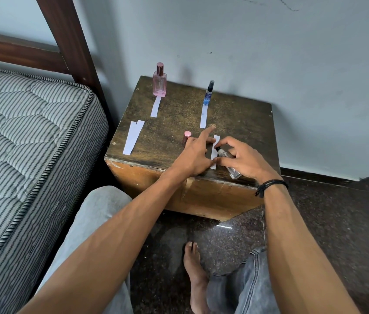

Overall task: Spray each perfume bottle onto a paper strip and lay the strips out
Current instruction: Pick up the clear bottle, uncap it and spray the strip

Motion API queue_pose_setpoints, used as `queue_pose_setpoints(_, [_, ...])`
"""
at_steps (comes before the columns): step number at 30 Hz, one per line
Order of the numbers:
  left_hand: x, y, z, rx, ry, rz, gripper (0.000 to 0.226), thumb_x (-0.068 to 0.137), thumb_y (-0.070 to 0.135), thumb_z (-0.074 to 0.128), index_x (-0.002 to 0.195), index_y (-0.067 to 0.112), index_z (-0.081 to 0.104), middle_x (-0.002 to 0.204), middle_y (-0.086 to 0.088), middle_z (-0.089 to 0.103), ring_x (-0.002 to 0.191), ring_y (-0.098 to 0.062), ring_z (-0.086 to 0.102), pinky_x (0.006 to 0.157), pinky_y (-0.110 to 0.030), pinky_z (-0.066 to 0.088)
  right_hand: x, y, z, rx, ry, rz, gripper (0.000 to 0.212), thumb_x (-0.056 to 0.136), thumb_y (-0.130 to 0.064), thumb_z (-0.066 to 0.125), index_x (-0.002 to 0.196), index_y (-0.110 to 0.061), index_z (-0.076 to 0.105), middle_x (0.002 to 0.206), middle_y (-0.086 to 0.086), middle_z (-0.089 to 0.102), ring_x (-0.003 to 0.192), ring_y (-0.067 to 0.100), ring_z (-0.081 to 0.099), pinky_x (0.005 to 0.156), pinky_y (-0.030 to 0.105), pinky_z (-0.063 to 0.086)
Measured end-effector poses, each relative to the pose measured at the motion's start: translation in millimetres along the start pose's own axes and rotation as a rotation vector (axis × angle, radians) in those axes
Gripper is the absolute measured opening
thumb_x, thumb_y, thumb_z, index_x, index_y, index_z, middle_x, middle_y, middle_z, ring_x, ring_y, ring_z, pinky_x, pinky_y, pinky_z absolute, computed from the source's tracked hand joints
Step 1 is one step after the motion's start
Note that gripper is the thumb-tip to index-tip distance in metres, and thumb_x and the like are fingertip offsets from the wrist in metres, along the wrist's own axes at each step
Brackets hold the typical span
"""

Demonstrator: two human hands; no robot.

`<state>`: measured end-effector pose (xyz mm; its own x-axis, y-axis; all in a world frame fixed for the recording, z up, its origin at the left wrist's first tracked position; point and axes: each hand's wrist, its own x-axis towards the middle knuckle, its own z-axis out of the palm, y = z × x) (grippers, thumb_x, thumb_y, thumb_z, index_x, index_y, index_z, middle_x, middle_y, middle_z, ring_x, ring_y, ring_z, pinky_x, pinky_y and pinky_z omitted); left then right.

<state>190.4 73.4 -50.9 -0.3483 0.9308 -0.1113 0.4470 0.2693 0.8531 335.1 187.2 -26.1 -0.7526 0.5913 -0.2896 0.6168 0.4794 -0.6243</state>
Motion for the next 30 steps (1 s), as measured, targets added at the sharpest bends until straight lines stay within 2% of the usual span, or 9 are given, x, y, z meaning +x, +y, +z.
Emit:
queue_pose_setpoints(2, [0,0,0,0.002,-0.002,0.000,0.096,0.085,0.008,0.076,0.159,0.024,0.018,0.146,-0.004,0.053,0.139,-0.023,0.030,0.115,-0.040,0.039,0,0,0,0.000,-0.005,0.001,0.035,0.085,-0.057,0.074,0.112,-0.048,0.055,0.084,-0.015,0.067,0.083,0.014,0.065,0.085,0.042,0.047])
queue_pose_setpoints(5, [0,0,0,-0.002,-0.004,-0.004,0.096,0.085,0.009,0.077,0.159,0.024,0.018,0.146,-0.004,0.053,0.139,-0.023,0.029,0.115,-0.040,0.039,0,-1,0,-0.001,-0.014,-0.008,0.033,0.086,-0.055,0.075,0.110,-0.048,0.054,0.079,-0.010,0.069,0.074,0.016,0.063,0.079,0.040,0.047])
queue_pose_setpoints(8, [0,0,1,-0.008,-0.002,-0.002,0.096,0.085,0.009,0.077,0.159,0.023,0.018,0.145,-0.005,0.054,0.139,-0.024,0.029,0.114,-0.038,0.040,0,-1,0,0.013,-0.014,-0.012,0.033,0.085,-0.055,0.076,0.109,-0.048,0.055,0.079,-0.006,0.072,0.072,0.017,0.063,0.080,0.040,0.048])
queue_pose_setpoints(15, [0,2,0,-0.007,-0.018,-0.022,0.099,0.082,0.001,0.075,0.159,0.025,0.018,0.146,-0.003,0.053,0.140,-0.023,0.029,0.115,-0.037,0.039,-1,-2,-5,0.051,-0.028,0.015,0.037,0.085,-0.051,0.077,0.116,-0.048,0.056,0.070,-0.019,0.067,0.072,-0.001,0.059,0.080,0.037,0.044])
queue_pose_setpoints(20, [-1,2,-1,0.005,-0.013,-0.028,0.100,0.078,-0.006,0.070,0.158,0.025,0.019,0.145,-0.002,0.054,0.131,-0.021,0.035,0.111,-0.037,0.043,-6,-4,-12,0.170,-0.018,0.027,0.048,0.089,-0.036,0.079,0.128,-0.035,0.051,0.061,-0.018,0.067,0.051,-0.004,0.052,0.068,0.033,0.035])
queue_pose_setpoints(26, [0,1,-1,0.007,-0.004,-0.020,0.100,0.077,-0.004,0.071,0.158,0.025,0.020,0.144,-0.002,0.055,0.128,-0.021,0.037,0.109,-0.037,0.045,-8,-5,-12,0.172,-0.020,0.013,0.044,0.090,-0.037,0.077,0.124,-0.034,0.050,0.052,-0.018,0.058,0.046,-0.003,0.045,0.063,0.030,0.031])
queue_pose_setpoints(30, [0,0,-1,0.004,-0.011,-0.014,0.100,0.078,-0.004,0.071,0.159,0.024,0.019,0.144,-0.001,0.054,0.130,-0.020,0.035,0.110,-0.035,0.043,-8,-6,-11,0.106,-0.044,-0.002,0.041,0.091,-0.041,0.075,0.125,-0.036,0.052,0.050,-0.023,0.056,0.048,-0.013,0.049,0.064,0.029,0.032])
